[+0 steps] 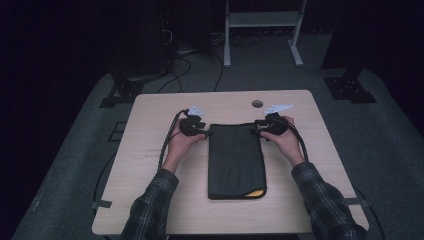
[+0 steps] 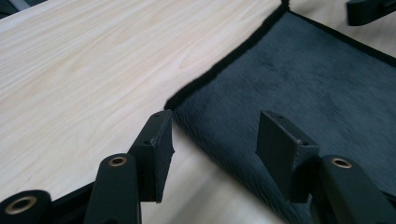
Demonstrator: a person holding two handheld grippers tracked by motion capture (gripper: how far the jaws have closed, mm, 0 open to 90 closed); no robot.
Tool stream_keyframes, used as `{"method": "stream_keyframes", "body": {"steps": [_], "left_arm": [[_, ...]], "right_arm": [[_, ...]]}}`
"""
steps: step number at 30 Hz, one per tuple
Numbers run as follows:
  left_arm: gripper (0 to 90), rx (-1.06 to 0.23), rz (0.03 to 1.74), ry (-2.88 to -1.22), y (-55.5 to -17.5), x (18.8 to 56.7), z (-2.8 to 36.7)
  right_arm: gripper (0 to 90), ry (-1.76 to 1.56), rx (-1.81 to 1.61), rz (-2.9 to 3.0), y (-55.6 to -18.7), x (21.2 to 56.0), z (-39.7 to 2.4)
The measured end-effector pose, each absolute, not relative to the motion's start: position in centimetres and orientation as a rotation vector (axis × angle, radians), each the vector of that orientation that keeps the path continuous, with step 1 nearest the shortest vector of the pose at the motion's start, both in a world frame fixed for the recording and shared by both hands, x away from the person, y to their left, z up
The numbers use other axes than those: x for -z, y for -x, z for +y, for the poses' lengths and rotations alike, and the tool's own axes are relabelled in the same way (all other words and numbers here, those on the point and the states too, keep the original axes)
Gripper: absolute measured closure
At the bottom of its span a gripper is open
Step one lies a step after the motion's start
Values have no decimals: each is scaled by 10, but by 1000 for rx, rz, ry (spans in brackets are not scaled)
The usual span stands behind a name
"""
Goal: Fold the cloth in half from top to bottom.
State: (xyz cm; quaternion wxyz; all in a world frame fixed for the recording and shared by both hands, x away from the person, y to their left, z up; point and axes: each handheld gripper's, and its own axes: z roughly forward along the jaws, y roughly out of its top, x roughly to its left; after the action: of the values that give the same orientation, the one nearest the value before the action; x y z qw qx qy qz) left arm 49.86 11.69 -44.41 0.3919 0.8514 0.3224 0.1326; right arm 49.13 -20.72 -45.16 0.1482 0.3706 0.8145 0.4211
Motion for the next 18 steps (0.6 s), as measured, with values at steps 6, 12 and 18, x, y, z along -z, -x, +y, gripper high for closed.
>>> {"method": "stream_keyframes", "body": {"steps": [6,12,18], "left_arm": [[453,-350,838,-2163,-515,456,110],[448,-335,883,-2159,-526,467,109],[450,-320,891,-2160,-531,474,108]], "right_arm": [[409,-1129,-1219,2311,-506,475,-211],[406,-1110,-1230,2295,-510,480,-207],[340,-1085,-1106,2367,-519,480,-196]]}}
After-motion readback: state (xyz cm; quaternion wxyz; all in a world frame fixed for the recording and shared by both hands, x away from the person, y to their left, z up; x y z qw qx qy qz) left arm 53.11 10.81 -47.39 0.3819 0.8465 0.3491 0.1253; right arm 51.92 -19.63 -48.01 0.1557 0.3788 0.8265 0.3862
